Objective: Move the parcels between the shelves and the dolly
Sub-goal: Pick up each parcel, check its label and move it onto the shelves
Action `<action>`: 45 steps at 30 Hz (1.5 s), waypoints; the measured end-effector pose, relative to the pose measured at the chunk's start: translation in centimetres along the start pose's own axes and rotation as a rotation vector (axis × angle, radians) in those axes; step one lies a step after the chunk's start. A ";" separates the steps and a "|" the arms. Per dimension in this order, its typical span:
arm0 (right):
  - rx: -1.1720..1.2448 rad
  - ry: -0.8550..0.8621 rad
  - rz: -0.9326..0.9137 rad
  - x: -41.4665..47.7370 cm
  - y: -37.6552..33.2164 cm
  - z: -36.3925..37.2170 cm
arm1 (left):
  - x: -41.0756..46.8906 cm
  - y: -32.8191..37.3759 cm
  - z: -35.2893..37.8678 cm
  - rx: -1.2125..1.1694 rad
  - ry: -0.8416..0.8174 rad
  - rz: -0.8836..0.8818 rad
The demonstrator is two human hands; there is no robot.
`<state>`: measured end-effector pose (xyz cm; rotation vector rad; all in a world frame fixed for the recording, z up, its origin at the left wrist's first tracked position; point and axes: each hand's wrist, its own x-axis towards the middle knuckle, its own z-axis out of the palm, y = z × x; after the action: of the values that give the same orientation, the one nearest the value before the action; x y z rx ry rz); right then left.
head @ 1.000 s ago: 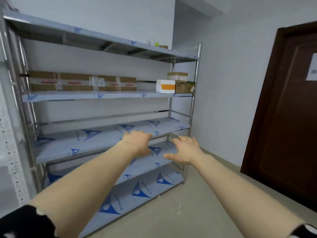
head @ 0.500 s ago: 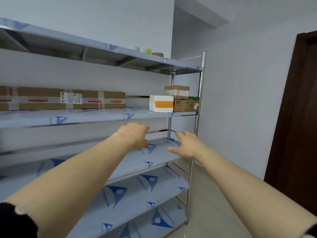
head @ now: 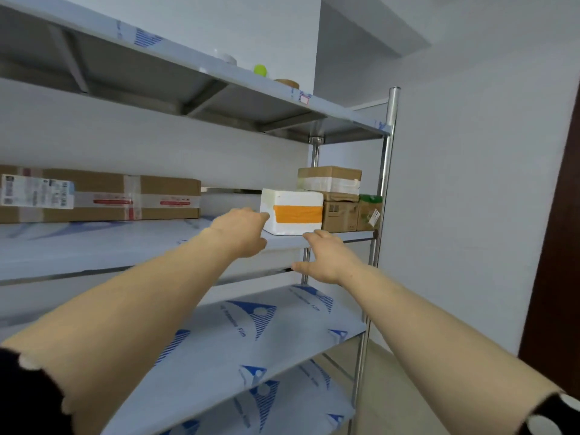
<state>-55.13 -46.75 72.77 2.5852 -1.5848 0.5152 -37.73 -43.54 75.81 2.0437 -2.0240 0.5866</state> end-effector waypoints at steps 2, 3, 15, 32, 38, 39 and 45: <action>0.004 0.003 -0.007 3.0 1.3 0.7 | 3.0 -0.2 1.1 -0.005 -0.002 -0.014; 0.005 0.004 -0.008 4.4 2.0 1.1 | 4.3 -0.2 1.8 -0.006 -0.007 -0.014; 0.067 0.178 -0.234 21.3 9.3 0.8 | 18.6 1.1 5.2 -0.218 0.095 -0.217; 0.537 0.240 -0.471 30.1 11.2 2.9 | 24.4 1.4 6.2 -1.148 0.405 -0.894; 1.138 0.390 -0.185 29.9 5.8 3.3 | 19.3 -2.5 4.0 -1.172 0.531 -0.927; 1.232 0.329 -0.170 29.8 4.5 3.3 | 18.1 -3.3 3.7 -1.173 0.554 -0.922; 1.478 0.103 -0.350 25.4 -5.2 4.4 | 8.1 -7.3 1.1 -1.122 0.746 -0.927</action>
<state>-38.99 -66.98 77.27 3.3573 -0.6002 2.3851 -30.49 -51.06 79.18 1.4099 -0.5460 -0.0435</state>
